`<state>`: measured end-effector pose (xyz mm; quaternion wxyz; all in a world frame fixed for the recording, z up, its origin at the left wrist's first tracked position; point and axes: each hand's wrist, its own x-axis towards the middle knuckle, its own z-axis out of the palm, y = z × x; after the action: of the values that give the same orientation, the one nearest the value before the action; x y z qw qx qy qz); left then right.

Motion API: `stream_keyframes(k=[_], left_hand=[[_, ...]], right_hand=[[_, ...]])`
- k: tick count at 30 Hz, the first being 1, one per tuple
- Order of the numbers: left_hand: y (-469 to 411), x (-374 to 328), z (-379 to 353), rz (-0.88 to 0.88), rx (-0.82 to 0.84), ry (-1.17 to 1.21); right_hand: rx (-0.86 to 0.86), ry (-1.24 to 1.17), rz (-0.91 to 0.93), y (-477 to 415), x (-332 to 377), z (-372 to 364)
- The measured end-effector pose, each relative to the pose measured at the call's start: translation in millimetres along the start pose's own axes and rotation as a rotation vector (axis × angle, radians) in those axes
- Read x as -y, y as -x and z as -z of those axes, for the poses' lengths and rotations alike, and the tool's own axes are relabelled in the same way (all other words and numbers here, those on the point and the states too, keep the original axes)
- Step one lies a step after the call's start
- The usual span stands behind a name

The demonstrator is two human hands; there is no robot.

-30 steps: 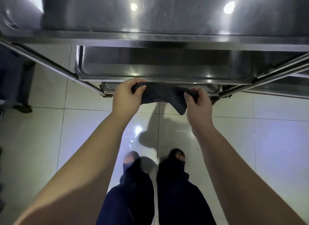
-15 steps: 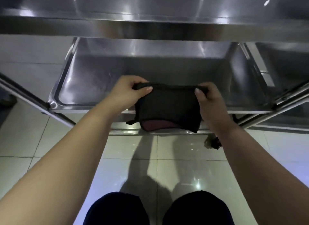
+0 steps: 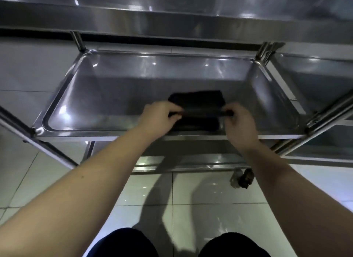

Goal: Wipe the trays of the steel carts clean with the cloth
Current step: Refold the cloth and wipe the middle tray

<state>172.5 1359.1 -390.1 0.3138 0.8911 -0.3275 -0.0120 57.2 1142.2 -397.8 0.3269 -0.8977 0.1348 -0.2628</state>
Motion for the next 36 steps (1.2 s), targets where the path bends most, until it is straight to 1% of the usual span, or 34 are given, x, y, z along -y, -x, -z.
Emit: stream_keyframes(k=[1,2,3,4,5,7,8,9,10,12,14,16,18,20,23,25,28,30,33,35,36], left_hand=[[16,1,-10,-0.038,0.062,-0.088],[29,0,-18,-0.068,0.102,-0.121],[36,0,-23,-0.089,0.108,-0.119],[36,-1,-25,-0.108,0.081,-0.105],[29,-1,-24,-0.113,0.022,-0.087],[6,4,-17,-0.038,-0.082,-0.089],[-8,9,-14,0.024,-0.084,-0.116],[-21,14,-13,0.077,-0.046,-0.179],[-31,19,-17,0.107,0.0,-0.259],[-44,29,-29,0.118,0.052,-0.37],[-46,32,-42,0.132,0.022,-0.356],[-47,30,-54,0.131,-0.042,-0.32],[-46,22,-64,0.095,-0.094,-0.32],[-47,10,-71,0.059,-0.079,-0.301],[-65,-9,-80,0.07,0.028,-0.241],[-83,-18,-88,0.063,0.131,-0.308],[-100,-21,-104,-0.025,0.289,-0.425],[-107,-16,-112,-0.045,0.294,-0.43],[-110,-7,-119,-0.033,0.284,-0.413],[-111,-5,-121,-0.038,0.3,-0.448],[-112,-5,-122,-0.04,0.311,-0.465]], right_hand=[[0.028,0.051,0.084,18,-6,1],[0.033,0.091,0.18,29,-9,2],[0.033,0.105,0.258,32,-10,4],[0.04,0.103,0.286,27,-8,4],[0.051,0.097,0.263,19,-3,0],[0.098,0.123,0.136,-4,10,-18],[0.149,0.192,0.07,-15,16,-33],[0.215,0.292,0.013,-25,22,-49],[0.288,0.391,-0.028,-31,27,-65],[0.396,0.534,-0.048,-36,30,-95],[0.465,0.626,-0.043,-34,24,-115],[0.512,0.667,-0.064,-30,11,-122],[0.517,0.662,-0.073,-29,-2,-119],[0.506,0.646,-0.077,-30,-14,-107],[0.486,0.617,-0.131,-42,-48,-70],[0.455,0.623,-0.212,-52,-84,-36],[0.409,0.653,-0.347,-65,-137,16],[0.391,0.668,-0.402,-71,-161,37],[0.386,0.727,-0.406,-75,-165,35],[0.404,0.722,-0.378,-71,-148,13],[0.422,0.71,-0.336,-69,-136,-1]])
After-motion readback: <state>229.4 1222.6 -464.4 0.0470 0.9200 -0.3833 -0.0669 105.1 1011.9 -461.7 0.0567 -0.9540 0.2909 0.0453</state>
